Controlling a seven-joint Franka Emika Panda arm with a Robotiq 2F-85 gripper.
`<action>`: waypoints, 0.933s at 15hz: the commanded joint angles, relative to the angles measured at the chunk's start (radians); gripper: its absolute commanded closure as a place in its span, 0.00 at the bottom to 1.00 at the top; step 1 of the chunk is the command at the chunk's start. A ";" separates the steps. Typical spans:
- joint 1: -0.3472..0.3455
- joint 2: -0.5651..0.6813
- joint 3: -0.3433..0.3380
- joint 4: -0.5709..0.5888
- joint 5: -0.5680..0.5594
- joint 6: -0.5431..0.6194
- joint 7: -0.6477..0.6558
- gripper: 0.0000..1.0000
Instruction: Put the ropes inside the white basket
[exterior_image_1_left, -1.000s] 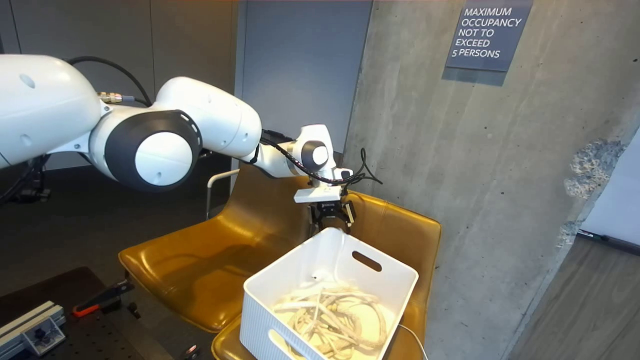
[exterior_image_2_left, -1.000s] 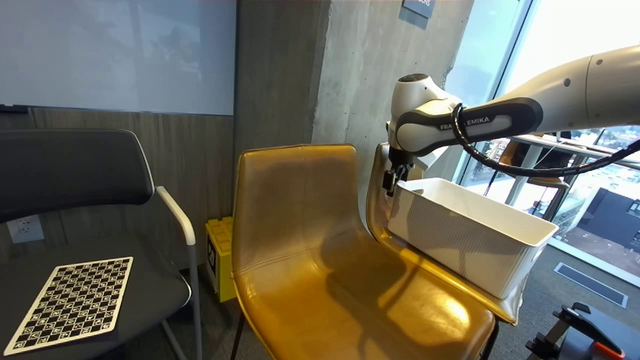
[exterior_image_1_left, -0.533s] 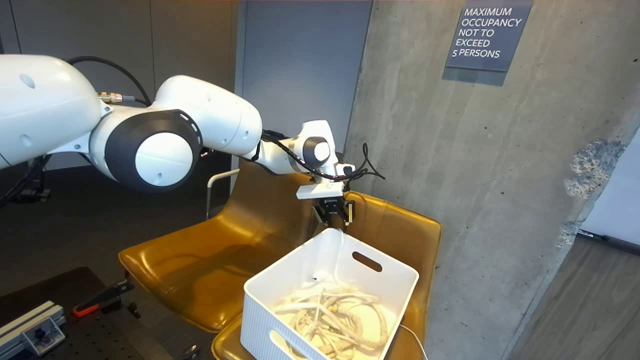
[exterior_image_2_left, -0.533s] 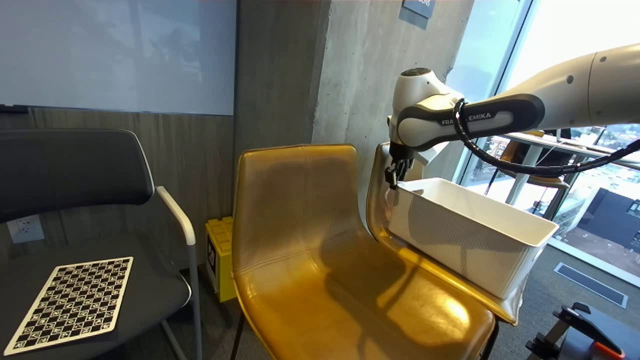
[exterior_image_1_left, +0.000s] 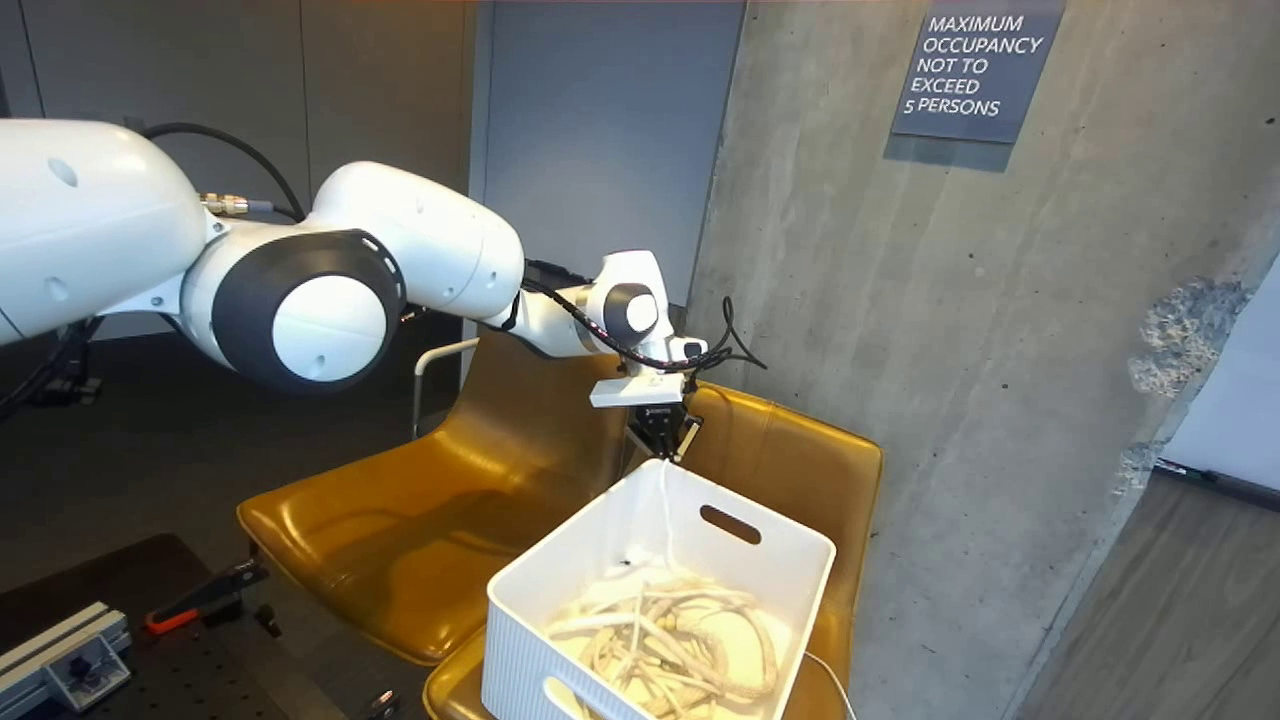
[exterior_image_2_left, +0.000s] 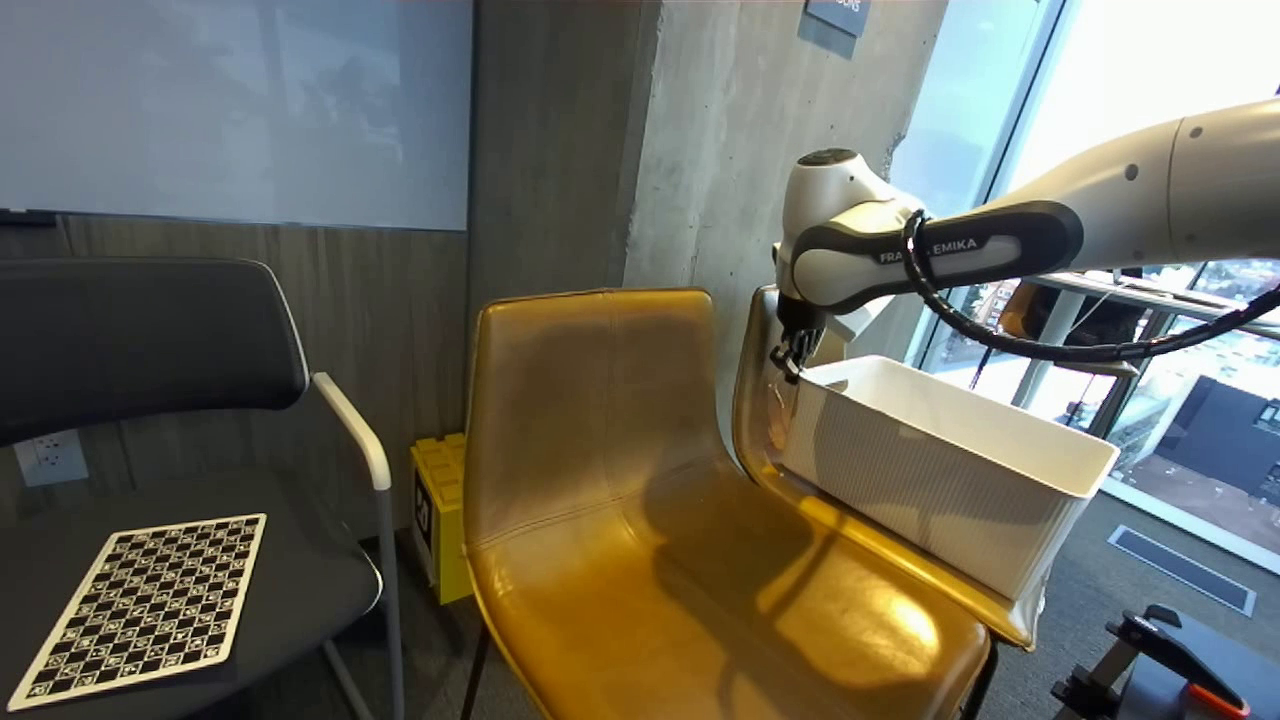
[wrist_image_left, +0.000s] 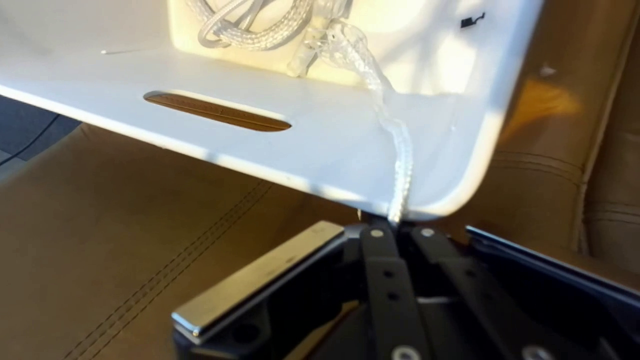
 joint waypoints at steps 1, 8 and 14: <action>-0.005 0.017 0.003 0.044 0.006 -0.032 -0.019 0.97; -0.016 -0.071 0.004 0.030 0.013 -0.078 -0.012 0.99; -0.100 -0.200 -0.007 -0.097 0.006 -0.104 0.001 0.99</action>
